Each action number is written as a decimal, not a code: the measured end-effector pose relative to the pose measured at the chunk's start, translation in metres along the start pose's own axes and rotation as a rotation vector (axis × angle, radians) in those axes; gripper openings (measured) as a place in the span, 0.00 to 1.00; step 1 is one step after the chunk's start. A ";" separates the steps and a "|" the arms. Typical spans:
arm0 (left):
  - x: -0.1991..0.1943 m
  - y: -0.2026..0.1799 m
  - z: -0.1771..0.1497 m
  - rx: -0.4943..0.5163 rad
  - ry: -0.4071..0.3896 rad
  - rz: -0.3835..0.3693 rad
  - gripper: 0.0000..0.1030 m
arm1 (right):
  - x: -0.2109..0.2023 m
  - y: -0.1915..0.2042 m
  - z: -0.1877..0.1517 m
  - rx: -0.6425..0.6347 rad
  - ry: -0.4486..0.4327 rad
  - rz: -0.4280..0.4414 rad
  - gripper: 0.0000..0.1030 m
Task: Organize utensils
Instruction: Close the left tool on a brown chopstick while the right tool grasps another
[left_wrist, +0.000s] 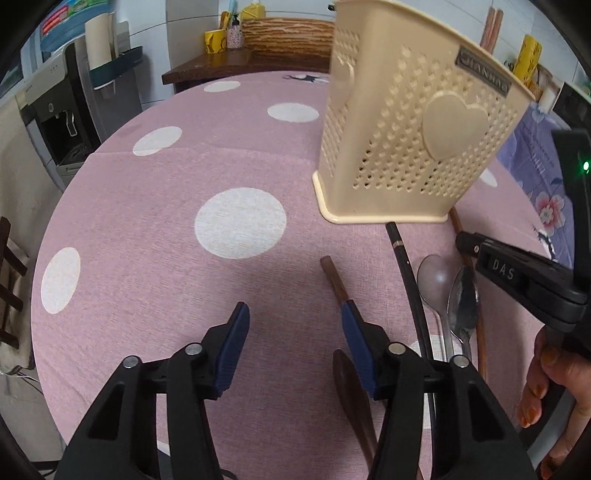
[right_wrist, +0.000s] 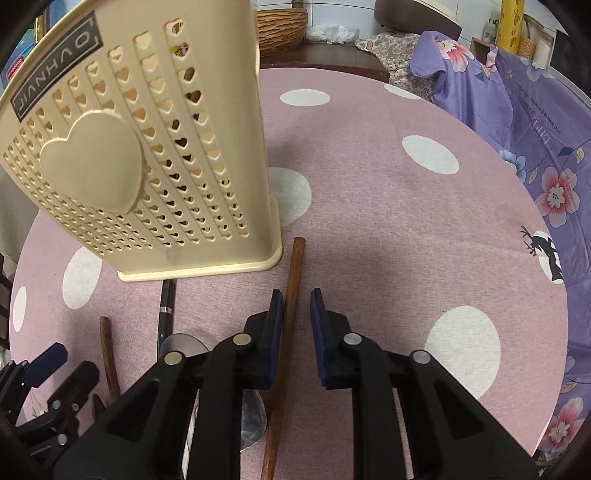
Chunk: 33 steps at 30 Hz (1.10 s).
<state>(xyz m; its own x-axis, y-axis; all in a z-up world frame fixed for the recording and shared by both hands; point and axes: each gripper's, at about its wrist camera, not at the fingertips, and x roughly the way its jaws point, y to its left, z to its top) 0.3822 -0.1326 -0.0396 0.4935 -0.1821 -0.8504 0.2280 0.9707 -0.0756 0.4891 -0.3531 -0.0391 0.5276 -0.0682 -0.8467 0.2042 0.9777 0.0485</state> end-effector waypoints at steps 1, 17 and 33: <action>0.002 -0.003 0.000 0.005 0.010 0.003 0.48 | 0.000 -0.001 0.001 0.000 0.003 0.001 0.15; 0.006 -0.023 0.005 0.034 0.029 0.042 0.44 | 0.004 0.001 0.007 -0.002 0.013 -0.012 0.14; 0.008 -0.032 0.009 -0.031 0.037 -0.006 0.10 | 0.004 -0.005 0.007 0.048 0.003 0.018 0.08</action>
<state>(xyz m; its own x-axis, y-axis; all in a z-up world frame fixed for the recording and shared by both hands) 0.3864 -0.1666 -0.0394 0.4608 -0.1829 -0.8684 0.2047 0.9741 -0.0965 0.4956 -0.3592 -0.0392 0.5287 -0.0501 -0.8473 0.2339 0.9682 0.0887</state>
